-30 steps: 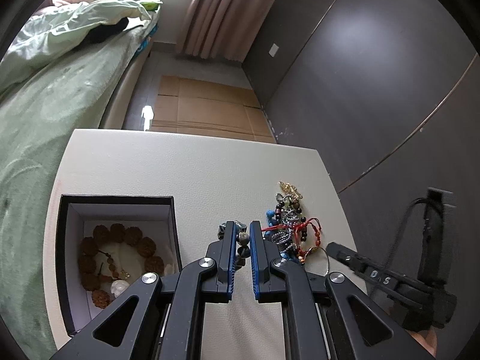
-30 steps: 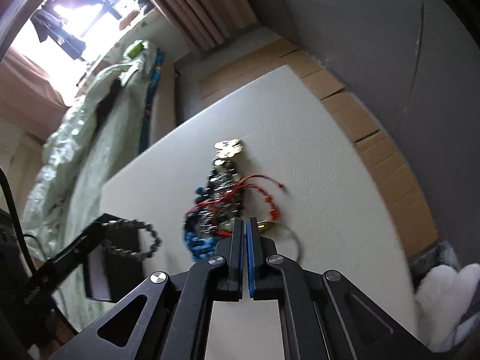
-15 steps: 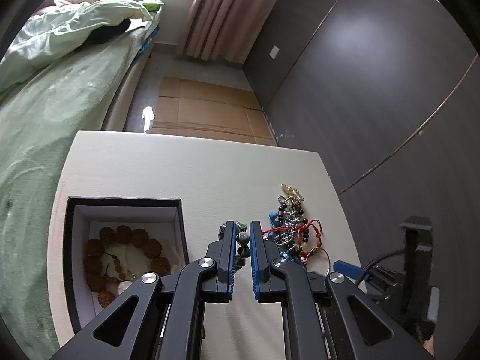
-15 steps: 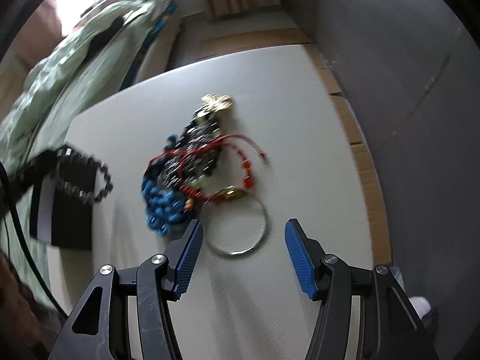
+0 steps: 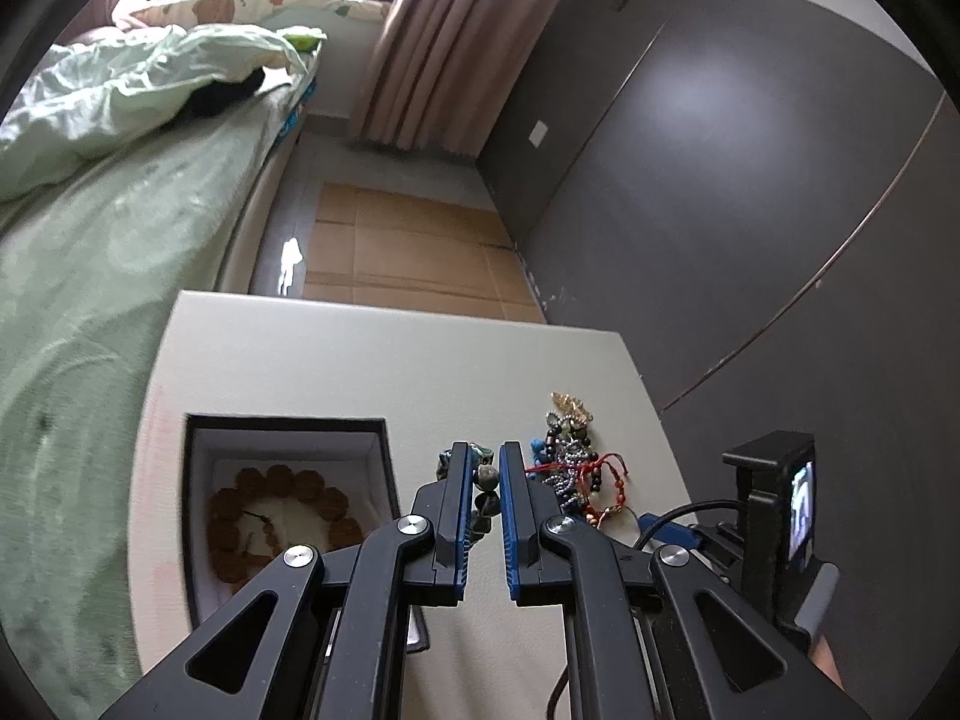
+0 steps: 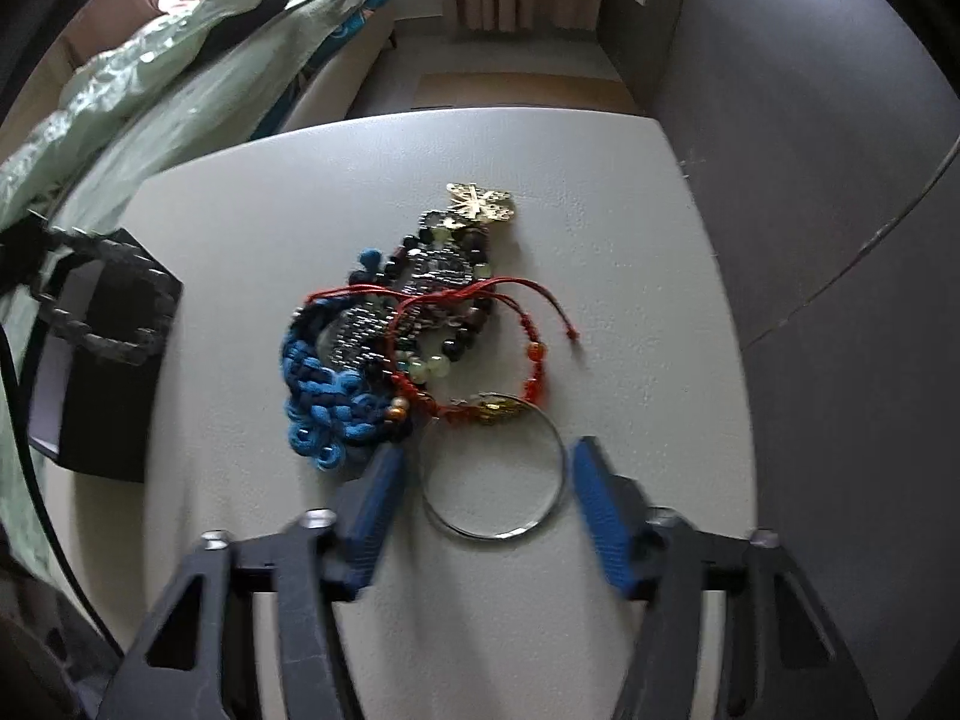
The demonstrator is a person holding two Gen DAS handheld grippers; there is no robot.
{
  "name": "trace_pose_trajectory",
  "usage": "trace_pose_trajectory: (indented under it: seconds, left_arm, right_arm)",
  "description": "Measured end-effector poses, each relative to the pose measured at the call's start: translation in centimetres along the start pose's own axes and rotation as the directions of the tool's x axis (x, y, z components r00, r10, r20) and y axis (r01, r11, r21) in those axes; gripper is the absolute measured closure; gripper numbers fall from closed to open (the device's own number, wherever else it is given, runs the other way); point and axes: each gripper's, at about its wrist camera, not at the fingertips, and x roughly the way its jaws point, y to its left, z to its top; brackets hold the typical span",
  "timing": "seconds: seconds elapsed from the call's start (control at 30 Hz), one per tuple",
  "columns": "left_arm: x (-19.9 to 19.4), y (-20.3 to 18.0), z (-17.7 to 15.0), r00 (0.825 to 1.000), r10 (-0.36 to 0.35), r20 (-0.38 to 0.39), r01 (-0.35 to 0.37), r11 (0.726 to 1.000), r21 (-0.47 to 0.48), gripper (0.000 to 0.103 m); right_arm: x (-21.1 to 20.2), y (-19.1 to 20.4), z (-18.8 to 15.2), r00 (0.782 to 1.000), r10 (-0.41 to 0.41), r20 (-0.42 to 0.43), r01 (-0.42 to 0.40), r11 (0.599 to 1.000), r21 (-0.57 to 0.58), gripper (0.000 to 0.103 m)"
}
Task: Organize jewelry
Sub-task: 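Carry the grey bracelet into the black box with the left gripper while the right grasps the silver bangle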
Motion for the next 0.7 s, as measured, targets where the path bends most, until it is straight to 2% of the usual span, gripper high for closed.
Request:
trace_pose_trajectory:
  seconds: [0.17,0.4,0.53,0.7]
  left_arm:
    - [-2.0,0.5,0.0,0.999,0.008,0.040,-0.008,1.000,0.001,0.094]
    - [-3.3,2.4,0.3,0.997,0.036,0.068,-0.035,0.999,-0.013,0.094]
    - [-3.1,3.5,0.4,0.997,0.050,0.059,-0.048,0.998,-0.027,0.094]
    - [-1.9,4.8,0.2,0.998,0.056,0.004,-0.055,0.997,-0.058,0.093]
  right_arm:
    - [-0.8,-0.5,-0.3,0.998,0.056,0.008,-0.056,0.998,0.040,0.052]
    - [-3.5,-0.6,0.0,0.987,0.120,0.106,-0.131,0.987,0.098,0.052]
    - [-4.7,0.2,0.4,0.970,0.184,0.156,-0.202,0.974,0.103,0.052]
    - [-5.0,2.2,0.7,0.953,0.240,0.186,-0.261,0.960,0.099,0.052]
